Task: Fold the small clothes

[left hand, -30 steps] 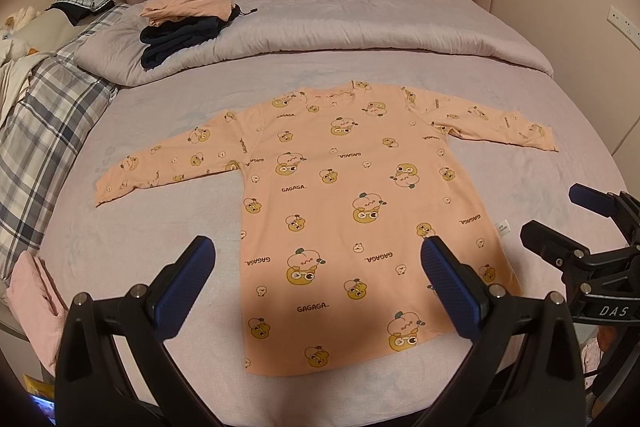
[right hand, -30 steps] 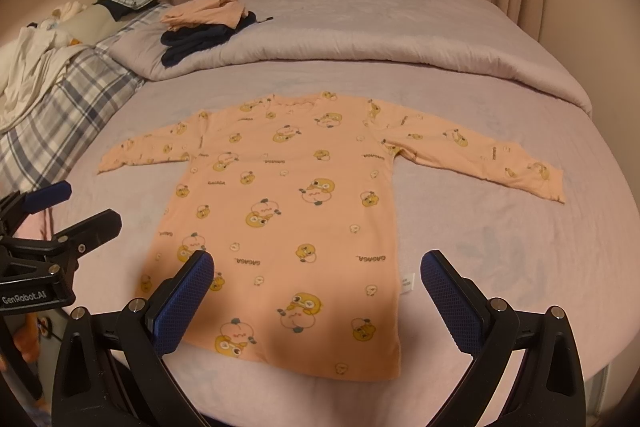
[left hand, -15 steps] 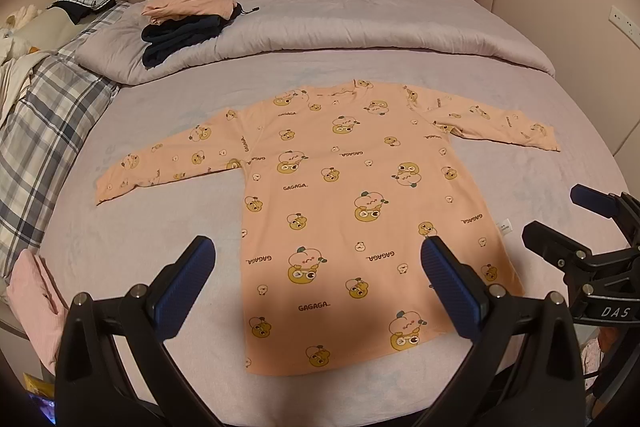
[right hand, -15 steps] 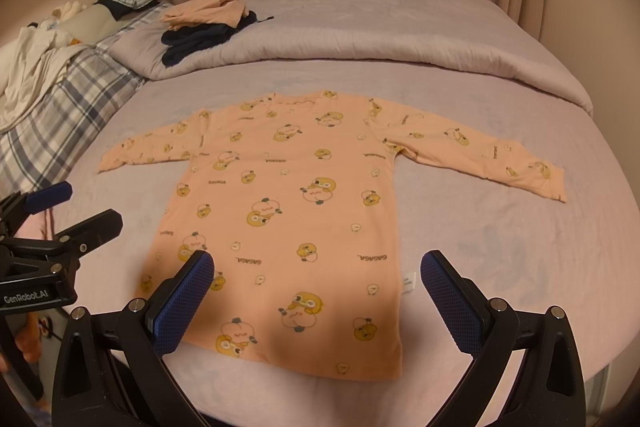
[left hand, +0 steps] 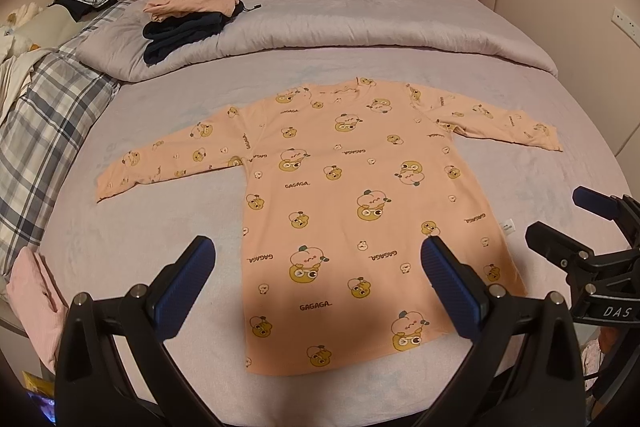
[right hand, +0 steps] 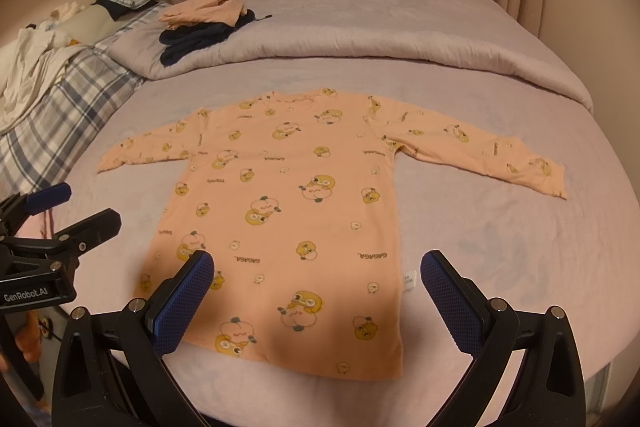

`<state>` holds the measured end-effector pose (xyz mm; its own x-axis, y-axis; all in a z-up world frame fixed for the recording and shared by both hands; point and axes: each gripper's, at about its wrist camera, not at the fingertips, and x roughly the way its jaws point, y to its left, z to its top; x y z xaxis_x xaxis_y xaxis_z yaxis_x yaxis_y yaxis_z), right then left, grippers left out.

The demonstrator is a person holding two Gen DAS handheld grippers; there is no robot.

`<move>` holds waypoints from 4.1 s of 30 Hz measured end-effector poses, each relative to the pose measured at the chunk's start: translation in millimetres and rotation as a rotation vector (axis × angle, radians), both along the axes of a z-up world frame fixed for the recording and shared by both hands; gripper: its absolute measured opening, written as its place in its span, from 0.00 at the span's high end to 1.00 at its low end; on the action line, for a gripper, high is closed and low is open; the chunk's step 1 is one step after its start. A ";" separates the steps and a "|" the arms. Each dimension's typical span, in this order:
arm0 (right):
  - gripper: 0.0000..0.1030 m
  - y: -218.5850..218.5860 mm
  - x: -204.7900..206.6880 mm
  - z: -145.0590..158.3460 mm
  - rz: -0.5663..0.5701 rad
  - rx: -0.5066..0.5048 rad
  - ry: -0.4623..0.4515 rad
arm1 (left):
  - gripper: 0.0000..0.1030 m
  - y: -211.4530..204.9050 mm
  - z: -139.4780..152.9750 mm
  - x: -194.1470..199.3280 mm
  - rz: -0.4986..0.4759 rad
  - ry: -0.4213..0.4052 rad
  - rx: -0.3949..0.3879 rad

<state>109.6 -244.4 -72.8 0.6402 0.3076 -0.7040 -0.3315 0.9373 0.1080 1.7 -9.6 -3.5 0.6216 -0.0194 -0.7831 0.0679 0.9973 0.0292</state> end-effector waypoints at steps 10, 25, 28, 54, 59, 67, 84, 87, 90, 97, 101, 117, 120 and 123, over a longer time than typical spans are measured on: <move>0.01 -14.5 7.9 -8.3 0.040 0.166 0.007 | 0.00 12.1 -10.2 11.1 0.028 0.011 -0.078; 0.01 -131.0 64.6 -97.7 -0.279 0.493 0.123 | 0.00 73.3 -79.9 49.4 0.180 0.141 -0.420; 0.01 -161.2 75.6 -116.0 -0.376 0.543 0.161 | 0.00 78.9 -85.3 55.7 0.166 0.122 -0.424; 0.08 -262.4 179.6 -127.2 -0.675 0.784 -0.008 | 0.00 61.8 -117.3 141.3 0.088 0.231 -0.533; 0.41 -283.4 166.5 -135.4 -0.724 0.778 -0.007 | 0.00 69.4 -117.0 141.9 0.108 0.224 -0.528; 0.92 -278.3 163.5 -128.6 -0.776 0.720 0.008 | 0.00 93.4 -115.6 135.4 0.173 0.211 -0.551; 0.93 -9.4 147.1 5.5 -0.024 0.183 -0.241 | 0.00 124.5 -113.2 131.4 0.183 0.184 -0.709; 0.93 41.0 152.6 6.2 0.079 0.109 -0.253 | 0.00 131.6 -111.3 131.2 0.179 0.174 -0.732; 0.93 64.7 161.8 8.4 0.123 0.104 -0.244 | 0.00 140.7 -111.1 126.0 0.180 0.170 -0.734; 0.93 142.2 143.3 0.1 0.261 0.003 -0.274 | 0.00 169.7 -115.9 117.3 0.239 0.156 -0.754; 0.93 188.9 136.7 -16.8 0.341 -0.064 -0.267 | 0.00 180.9 -117.8 112.2 0.261 0.152 -0.759; 0.43 234.4 131.9 -50.8 0.495 -0.005 -0.078 | 0.00 191.4 -121.9 110.4 0.296 0.174 -0.746; 0.43 207.3 128.5 -41.5 0.492 0.070 -0.063 | 0.00 190.5 -121.0 113.6 0.290 0.175 -0.735; 0.43 162.8 134.2 -33.5 0.439 0.172 -0.028 | 0.00 184.7 -117.5 121.6 0.270 0.166 -0.701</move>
<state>243.9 -81.7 -106.3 0.4413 0.6641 -0.6035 -0.6974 0.6771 0.2350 123.4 175.2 -121.0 0.5510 -0.4098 -0.7270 -0.2320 0.7616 -0.6051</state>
